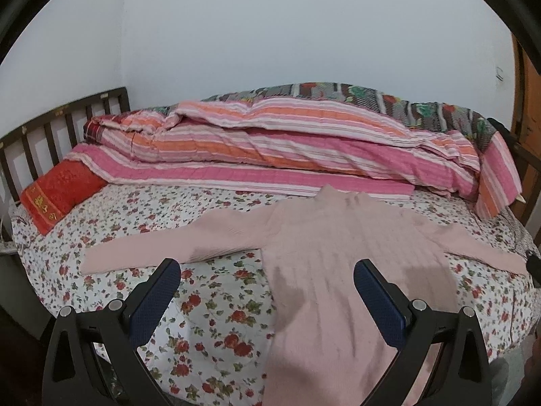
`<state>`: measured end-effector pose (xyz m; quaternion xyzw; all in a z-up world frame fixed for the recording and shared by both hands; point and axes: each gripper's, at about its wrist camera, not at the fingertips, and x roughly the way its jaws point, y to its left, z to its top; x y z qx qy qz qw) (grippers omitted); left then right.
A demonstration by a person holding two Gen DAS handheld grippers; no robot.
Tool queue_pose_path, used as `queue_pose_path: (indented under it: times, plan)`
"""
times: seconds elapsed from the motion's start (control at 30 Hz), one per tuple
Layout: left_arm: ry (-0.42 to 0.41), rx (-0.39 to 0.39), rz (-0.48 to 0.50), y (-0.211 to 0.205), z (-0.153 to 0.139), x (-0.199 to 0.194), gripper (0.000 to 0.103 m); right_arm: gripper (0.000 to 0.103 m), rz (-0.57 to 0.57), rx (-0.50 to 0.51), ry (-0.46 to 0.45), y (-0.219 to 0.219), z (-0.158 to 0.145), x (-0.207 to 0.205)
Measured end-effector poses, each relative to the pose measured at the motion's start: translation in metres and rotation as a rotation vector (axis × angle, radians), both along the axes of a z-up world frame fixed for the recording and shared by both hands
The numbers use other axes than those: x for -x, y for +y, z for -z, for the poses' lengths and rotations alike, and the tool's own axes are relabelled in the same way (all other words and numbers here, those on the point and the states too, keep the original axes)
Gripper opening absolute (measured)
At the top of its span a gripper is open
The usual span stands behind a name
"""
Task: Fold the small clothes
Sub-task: 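Grasp the sweater sleeve with the left gripper and lift it across the body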
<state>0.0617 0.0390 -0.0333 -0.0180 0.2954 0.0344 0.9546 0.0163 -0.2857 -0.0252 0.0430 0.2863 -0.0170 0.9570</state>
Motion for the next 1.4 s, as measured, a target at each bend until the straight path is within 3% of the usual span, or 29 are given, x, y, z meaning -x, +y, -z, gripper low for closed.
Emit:
queue_pose_path:
  times: [0.27,0.4,0.5,0.8,1.0,1.07,1.1,1.13,1.17,1.27,1.4]
  plan:
    - [0.09,0.049,-0.117,0.064,0.056,-0.046,0.102,0.099,-0.062,-0.028,0.052,-0.001,0.042,-0.052]
    - [0.136,0.081,-0.215,0.112,0.088,-0.07,0.093,0.094,-0.105,-0.068,0.107,0.006,0.066,-0.079]
    - [0.146,0.154,-0.281,0.158,0.108,-0.081,0.081,0.092,-0.104,-0.067,0.119,0.012,0.081,-0.095]
    - [0.109,0.361,-0.507,0.272,0.15,-0.081,0.066,0.092,-0.101,-0.027,0.168,0.04,0.109,-0.134]
    - [0.068,0.463,-0.579,0.309,0.169,-0.085,0.051,0.092,-0.096,-0.059,0.164,0.045,0.118,-0.149]
    - [0.057,0.465,-0.611,0.314,0.17,-0.088,0.043,0.092,-0.093,-0.061,0.165,0.045,0.119,-0.153]
    - [0.054,0.458,-0.621,0.316,0.17,-0.091,0.034,0.092,-0.093,-0.059,0.166,0.044,0.121,-0.155]
    - [0.055,0.438,-0.629,0.316,0.168,-0.093,0.016,0.092,-0.09,-0.057,0.166,0.042,0.121,-0.157]
    - [0.058,0.414,-0.631,0.314,0.166,-0.097,0.008,0.092,-0.088,-0.056,0.163,0.041,0.122,-0.159]
    - [0.047,0.338,-0.639,0.304,0.153,-0.102,0.007,0.092,-0.075,-0.067,0.151,0.029,0.121,-0.165]
    - [0.015,0.215,-0.573,0.263,0.12,-0.119,0.007,0.092,-0.039,-0.078,0.125,0.005,0.113,-0.171]
